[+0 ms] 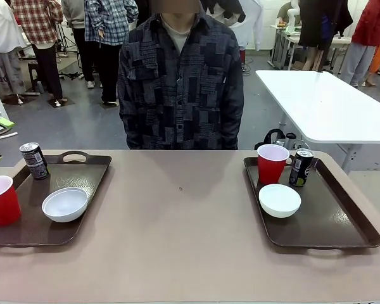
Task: Prepare tableware on both trays.
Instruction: Pick up a Picnic Bowl from the table and place it on a Handle tray.
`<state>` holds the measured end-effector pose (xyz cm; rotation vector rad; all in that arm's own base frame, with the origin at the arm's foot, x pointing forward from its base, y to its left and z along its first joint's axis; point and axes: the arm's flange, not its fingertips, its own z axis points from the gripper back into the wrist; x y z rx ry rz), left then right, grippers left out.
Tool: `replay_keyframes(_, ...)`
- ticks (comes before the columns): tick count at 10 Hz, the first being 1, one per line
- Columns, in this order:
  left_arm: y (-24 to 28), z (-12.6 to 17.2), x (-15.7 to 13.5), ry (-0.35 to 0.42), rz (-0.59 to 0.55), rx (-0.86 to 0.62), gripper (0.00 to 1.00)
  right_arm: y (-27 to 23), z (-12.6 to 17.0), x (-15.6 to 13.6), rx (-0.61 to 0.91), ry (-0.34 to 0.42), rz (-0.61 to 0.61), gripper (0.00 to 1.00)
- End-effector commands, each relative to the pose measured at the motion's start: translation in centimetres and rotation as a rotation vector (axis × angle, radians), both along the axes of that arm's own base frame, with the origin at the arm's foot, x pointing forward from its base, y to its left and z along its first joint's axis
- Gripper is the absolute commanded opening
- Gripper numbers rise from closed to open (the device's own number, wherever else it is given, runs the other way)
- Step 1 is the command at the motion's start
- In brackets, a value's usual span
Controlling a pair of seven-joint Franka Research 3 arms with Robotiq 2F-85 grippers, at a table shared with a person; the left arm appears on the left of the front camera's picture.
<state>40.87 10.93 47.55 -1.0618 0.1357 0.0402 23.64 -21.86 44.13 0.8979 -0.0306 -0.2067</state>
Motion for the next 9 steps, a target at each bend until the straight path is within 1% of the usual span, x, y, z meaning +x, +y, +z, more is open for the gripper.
replay_keyframes(1,4.3,-1.1,2.1,0.03,0.092,-0.185,1.0,0.1,0.0,-0.2,0.007,-0.012,0.004,1.0)
replay_keyframes(2,6.5,-1.9,1.7,0.009,0.149,-0.227,1.0,0.1,0.0,-0.2,0.007,-0.012,0.004,1.0)
replay_keyframes(3,8.2,-2.0,1.3,-0.019,0.195,-0.266,1.0,0.1,0.0,-0.2,0.007,-0.012,0.004,1.0)
replay_keyframes(4,9.5,-1.8,1.0,-0.066,0.208,-0.291,1.0,0.1,0.0,-0.2,0.007,-0.012,0.004,1.0)
replay_keyframes(5,10.6,-1.6,0.5,-0.096,0.235,-0.305,1.0,0.1,0.0,-0.2,0.007,-0.012,0.004,1.0)
replay_keyframes(7,10.9,-1.0,0.4,-0.127,0.238,-0.274,1.0,0.1,0.0,-0.2,0.007,-0.012,0.004,1.0)
replay_keyframes(8,10.7,-1.1,0.5,-0.124,0.234,-0.25,1.0,0.1,0.0,-0.2,0.007,-0.012,0.004,1.0)
replay_keyframes(9,11.6,-1.4,0.0,-0.085,0.255,-0.29,1.0,0.1,0.0,-0.2,0.007,-0.012,0.004,1.0)
